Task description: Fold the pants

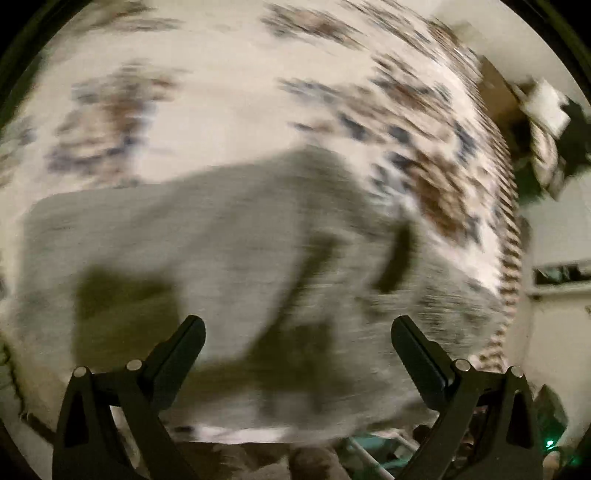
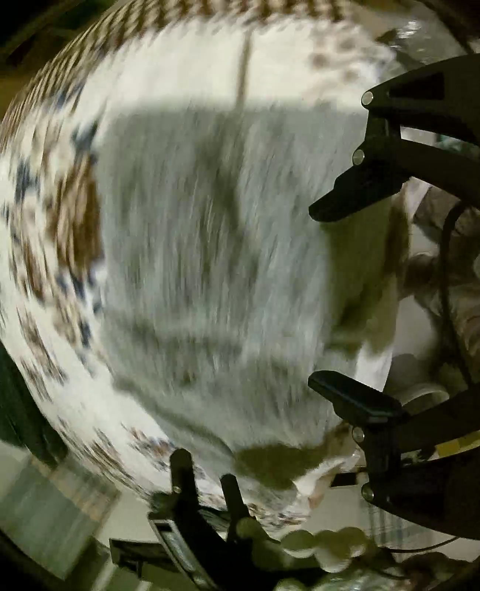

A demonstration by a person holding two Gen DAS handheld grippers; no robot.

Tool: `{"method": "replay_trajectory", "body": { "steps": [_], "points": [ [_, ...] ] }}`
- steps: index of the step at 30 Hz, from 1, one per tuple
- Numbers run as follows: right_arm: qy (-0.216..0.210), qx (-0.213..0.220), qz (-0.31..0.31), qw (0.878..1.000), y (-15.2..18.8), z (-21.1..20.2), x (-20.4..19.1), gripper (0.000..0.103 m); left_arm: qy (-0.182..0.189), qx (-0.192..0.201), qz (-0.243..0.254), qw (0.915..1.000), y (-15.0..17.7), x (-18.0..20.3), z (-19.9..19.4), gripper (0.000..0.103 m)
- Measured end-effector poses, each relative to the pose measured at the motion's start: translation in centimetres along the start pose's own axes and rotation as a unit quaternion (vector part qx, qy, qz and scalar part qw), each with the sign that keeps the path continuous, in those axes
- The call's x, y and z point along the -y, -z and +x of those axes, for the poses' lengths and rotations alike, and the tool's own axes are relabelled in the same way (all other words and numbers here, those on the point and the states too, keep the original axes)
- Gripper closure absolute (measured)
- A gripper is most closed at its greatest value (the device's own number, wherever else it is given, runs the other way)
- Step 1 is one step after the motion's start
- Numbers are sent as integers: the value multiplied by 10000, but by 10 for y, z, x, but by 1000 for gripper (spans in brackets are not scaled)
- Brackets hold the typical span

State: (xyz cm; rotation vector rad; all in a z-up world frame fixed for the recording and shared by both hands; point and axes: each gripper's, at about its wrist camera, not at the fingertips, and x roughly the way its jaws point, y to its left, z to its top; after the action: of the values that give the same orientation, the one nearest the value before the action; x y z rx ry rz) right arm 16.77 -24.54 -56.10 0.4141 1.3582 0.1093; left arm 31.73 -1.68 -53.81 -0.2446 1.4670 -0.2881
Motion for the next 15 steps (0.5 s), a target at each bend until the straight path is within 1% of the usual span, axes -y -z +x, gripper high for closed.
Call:
{"method": "replay_trajectory", "body": {
  "steps": [1, 3, 4, 5, 6, 7, 8, 9, 11, 12, 14, 15],
  "points": [
    [42, -7, 96, 9999, 3, -7, 13, 18, 51, -206, 129, 9997, -4, 13, 15, 0],
    [151, -2, 213, 9997, 2, -15, 29, 18, -135, -553, 324, 9979, -7, 30, 47, 0],
    [223, -10, 275, 9994, 4, -17, 40, 18, -278, -662, 387, 9967, -6, 33, 61, 2],
    [258, -14, 313, 9992, 3, -16, 45, 18, -362, -730, 420, 9958, -4, 34, 71, 10],
    [302, -7, 377, 9988, 3, -17, 51, 18, -391, -755, 414, 9955, 0, 31, 77, 49],
    [321, 3, 428, 9986, 0, -18, 56, 18, -345, -743, 339, 9961, 4, 25, 79, 83],
    [326, 20, 487, 9983, 1, -19, 61, 18, -241, -655, 182, 9974, 9, 16, 74, 84],
    [324, 34, 534, 9980, 1, -20, 64, 18, -160, -457, 39, 9988, 14, 6, 65, 87],
    [297, 44, 603, 9977, -1, -19, 66, 18, -202, -220, -101, 9995, 23, -12, 47, 87],
    [273, 36, 633, 9976, -1, -18, 68, 18, -262, -165, -314, 9990, 29, -29, 39, 87],
    [245, -18, 628, 9977, -3, -14, 66, 18, -304, -219, -643, 9972, 39, -51, 36, 87],
    [252, -67, 604, 9978, -7, -6, 63, 18, -225, -313, -794, 9961, 45, -61, 37, 86]
  ]
}}
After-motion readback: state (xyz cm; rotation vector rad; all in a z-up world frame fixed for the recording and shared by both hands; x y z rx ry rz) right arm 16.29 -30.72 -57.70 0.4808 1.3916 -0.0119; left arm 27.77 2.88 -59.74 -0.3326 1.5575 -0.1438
